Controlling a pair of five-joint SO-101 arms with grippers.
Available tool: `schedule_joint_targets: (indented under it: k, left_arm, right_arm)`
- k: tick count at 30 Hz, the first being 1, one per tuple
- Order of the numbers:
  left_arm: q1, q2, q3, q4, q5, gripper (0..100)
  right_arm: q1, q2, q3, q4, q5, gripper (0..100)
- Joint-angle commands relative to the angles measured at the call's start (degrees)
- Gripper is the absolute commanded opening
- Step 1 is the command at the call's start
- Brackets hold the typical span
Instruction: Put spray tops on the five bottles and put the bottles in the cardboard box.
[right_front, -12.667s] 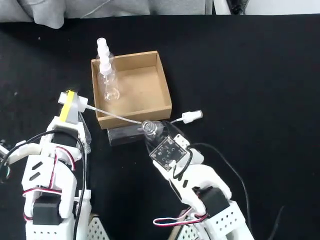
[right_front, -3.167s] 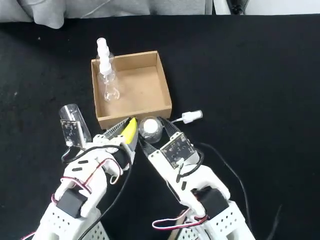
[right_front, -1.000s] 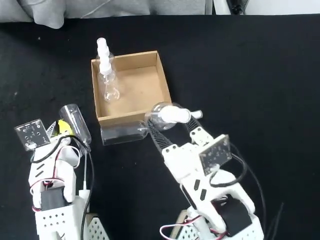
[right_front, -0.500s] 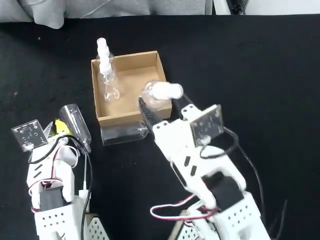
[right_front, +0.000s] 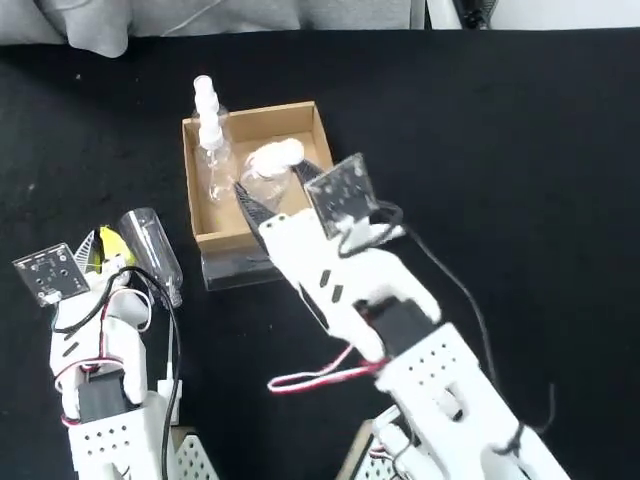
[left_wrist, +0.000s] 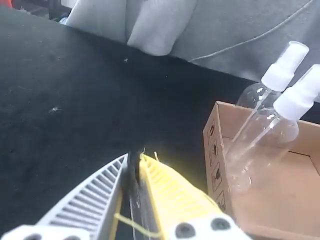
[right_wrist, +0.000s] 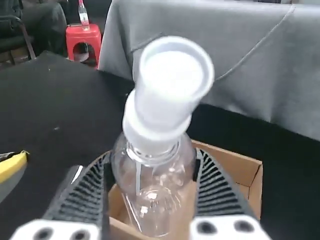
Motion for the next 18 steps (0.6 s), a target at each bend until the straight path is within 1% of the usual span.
schedule_joint_targets:
  k: [1,3,7,13,18]
  left_arm:
    - [-0.66,-0.62,1.45,-1.49,0.0,3]
    - [-0.66,-0.62,1.45,-1.49,0.0,3]
    - [-0.66,-0.62,1.45,-1.49,0.0,3]
    - [-0.66,-0.62,1.45,-1.49,-0.18,3]
    - [-0.66,-0.62,1.45,-1.49,-0.35,3]
  right_arm:
    - [-1.49,4.0,-5.58,-3.52,-0.53,7.0]
    - [-1.49,6.11,-6.2,-4.48,-0.97,7.0]
    - [-1.49,9.19,-7.6,-5.54,-4.4,7.0]
    - [-3.34,13.23,-8.48,-6.33,-4.48,7.0]
    - [-4.4,17.63,-8.48,-12.13,-4.48,7.0]
